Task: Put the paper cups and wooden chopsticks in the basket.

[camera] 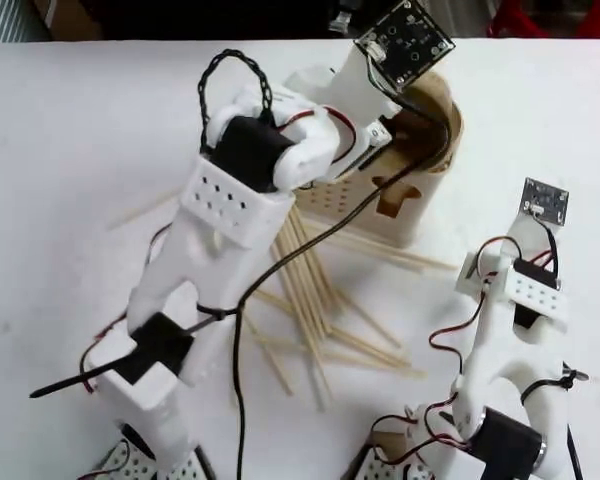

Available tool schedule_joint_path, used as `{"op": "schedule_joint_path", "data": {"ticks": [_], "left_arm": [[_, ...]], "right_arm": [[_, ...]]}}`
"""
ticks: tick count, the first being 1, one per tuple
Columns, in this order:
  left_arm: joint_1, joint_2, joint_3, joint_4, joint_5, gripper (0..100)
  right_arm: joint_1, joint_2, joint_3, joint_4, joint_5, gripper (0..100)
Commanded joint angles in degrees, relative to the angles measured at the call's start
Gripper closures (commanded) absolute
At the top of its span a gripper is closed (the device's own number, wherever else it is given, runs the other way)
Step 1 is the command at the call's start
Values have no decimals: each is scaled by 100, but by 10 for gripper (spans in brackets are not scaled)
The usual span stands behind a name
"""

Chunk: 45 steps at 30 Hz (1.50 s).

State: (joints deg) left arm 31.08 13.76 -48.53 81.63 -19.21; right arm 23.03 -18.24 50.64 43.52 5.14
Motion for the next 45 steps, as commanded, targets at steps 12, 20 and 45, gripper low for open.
{"op": "schedule_joint_path", "data": {"ticks": [12, 20, 45], "left_arm": [[-154, 4, -598, -738, 132, 822], [-110, 4, 88, -2101, 413, 823], [48, -57, 668, -2233, 492, 823]], "right_arm": [[-171, -171, -62, -92, 26, 974], [-163, -171, -62, -92, 26, 974], [-171, -171, -35, -92, 202, 974]]}}
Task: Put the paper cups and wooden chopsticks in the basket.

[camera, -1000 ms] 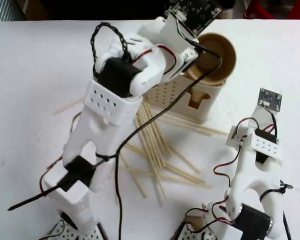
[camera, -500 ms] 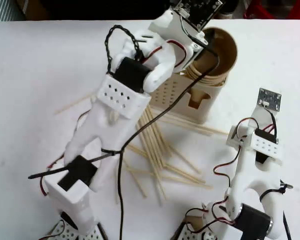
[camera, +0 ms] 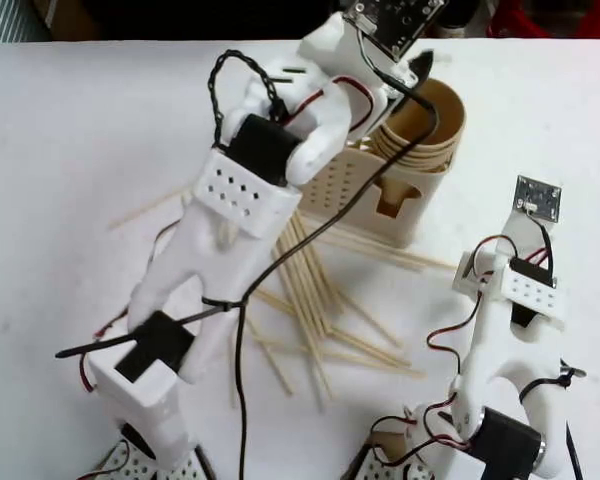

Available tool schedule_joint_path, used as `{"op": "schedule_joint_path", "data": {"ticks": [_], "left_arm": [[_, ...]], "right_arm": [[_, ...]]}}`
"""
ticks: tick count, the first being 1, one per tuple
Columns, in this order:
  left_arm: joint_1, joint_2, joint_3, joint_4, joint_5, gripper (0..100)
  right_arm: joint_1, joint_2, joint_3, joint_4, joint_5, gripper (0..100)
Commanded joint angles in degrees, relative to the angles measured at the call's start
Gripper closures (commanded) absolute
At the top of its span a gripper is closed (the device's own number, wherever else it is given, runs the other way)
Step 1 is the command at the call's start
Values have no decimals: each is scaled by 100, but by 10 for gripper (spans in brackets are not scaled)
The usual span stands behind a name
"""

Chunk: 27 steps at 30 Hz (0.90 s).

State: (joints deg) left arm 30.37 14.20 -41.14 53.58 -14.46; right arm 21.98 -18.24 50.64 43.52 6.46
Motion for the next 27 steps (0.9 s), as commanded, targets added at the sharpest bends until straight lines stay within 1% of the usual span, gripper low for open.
{"op": "schedule_joint_path", "data": {"ticks": [1, 4, 10, 13, 18, 21, 27], "left_arm": [[163, -101, -70, 782, 18, 823], [180, -101, -44, 1301, 9, 823], [154, -4, 123, 1758, 44, 823], [171, 136, 607, 1618, 35, 823], [171, 259, 1160, 1090, 44, 823], [180, 233, 1090, 1029, 53, 823], [180, -163, 501, 1064, 62, 823]], "right_arm": [[-66, -171, -35, -92, 70, 974], [-66, -171, -35, -92, 79, 974], [-66, -171, -35, -92, 79, 974], [-66, -171, -35, -92, 79, 974], [-66, -171, -35, -92, 79, 974], [-66, -171, -35, -92, 79, 974], [-66, -171, -35, -92, 79, 974]]}}
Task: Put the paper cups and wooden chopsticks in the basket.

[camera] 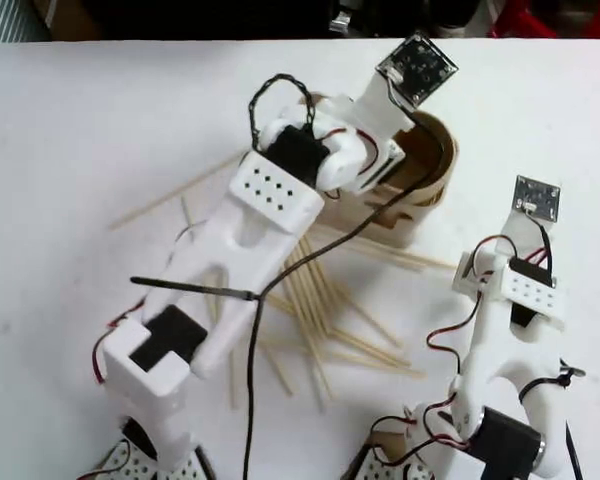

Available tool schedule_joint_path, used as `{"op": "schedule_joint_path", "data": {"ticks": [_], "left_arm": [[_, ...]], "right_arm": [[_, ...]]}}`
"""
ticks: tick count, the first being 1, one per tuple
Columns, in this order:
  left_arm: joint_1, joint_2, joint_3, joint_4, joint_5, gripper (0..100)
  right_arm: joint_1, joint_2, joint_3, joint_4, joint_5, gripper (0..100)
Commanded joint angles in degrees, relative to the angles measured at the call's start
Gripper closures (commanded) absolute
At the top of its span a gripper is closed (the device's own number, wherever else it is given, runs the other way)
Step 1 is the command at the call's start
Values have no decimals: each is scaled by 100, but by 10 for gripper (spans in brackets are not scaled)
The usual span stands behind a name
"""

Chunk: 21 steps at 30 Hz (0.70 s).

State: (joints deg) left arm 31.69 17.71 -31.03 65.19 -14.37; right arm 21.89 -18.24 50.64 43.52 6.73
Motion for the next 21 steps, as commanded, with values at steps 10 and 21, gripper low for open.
{"op": "schedule_joint_path", "data": {"ticks": [10, 21], "left_arm": [[13, -1349, -1319, 492, 53, 823], [-233, -2642, -1749, 2505, 9, 823]], "right_arm": [[-57, -171, -35, -92, 53, 974], [-57, -171, -35, -92, 53, 974]]}}
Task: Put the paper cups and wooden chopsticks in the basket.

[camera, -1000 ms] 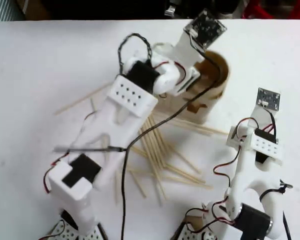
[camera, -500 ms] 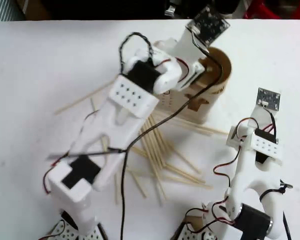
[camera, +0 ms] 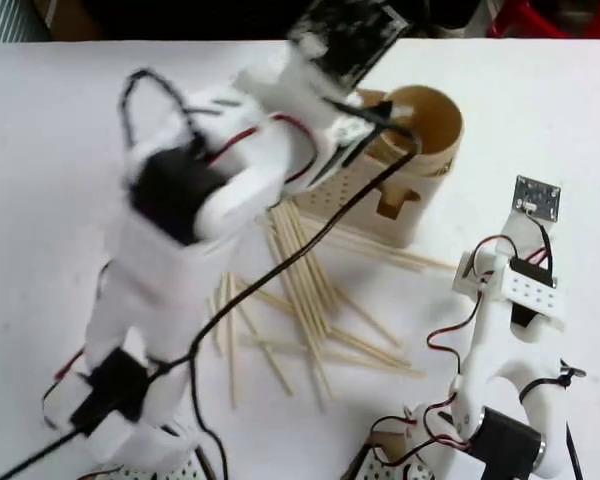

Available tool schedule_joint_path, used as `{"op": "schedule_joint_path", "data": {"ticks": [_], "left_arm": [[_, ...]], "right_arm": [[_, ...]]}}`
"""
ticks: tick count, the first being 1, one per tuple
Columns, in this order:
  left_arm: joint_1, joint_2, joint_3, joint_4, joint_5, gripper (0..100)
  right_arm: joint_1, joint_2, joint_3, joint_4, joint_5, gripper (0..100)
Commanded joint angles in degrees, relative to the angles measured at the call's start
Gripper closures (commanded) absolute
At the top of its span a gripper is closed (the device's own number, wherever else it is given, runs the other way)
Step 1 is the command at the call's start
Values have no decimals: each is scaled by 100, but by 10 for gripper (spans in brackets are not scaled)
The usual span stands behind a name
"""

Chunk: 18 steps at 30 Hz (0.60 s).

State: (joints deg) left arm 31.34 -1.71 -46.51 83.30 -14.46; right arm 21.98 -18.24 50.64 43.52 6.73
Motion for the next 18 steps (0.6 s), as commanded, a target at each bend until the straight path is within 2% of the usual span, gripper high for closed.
{"op": "schedule_joint_path", "data": {"ticks": [1, 4, 9, 10, 14, 18], "left_arm": [[-242, -831, -202, 888, 18, 824], [-629, -1191, -202, 1380, 53, 837], [-1235, -1736, -193, 1881, 26, 983], [-1349, -1842, -149, 1908, 44, 978], [-1807, -2563, 809, 1890, 53, 977], [-1868, -3521, 2242, 1741, 9, 976]], "right_arm": [[-66, -171, -35, -92, 53, 974], [-66, -171, -35, -92, 53, 974], [-66, -171, -26, -92, 53, 974], [-66, -171, -26, -92, 53, 974], [-66, -171, -26, -92, 53, 974], [-48, -171, -26, -84, 53, 974]]}}
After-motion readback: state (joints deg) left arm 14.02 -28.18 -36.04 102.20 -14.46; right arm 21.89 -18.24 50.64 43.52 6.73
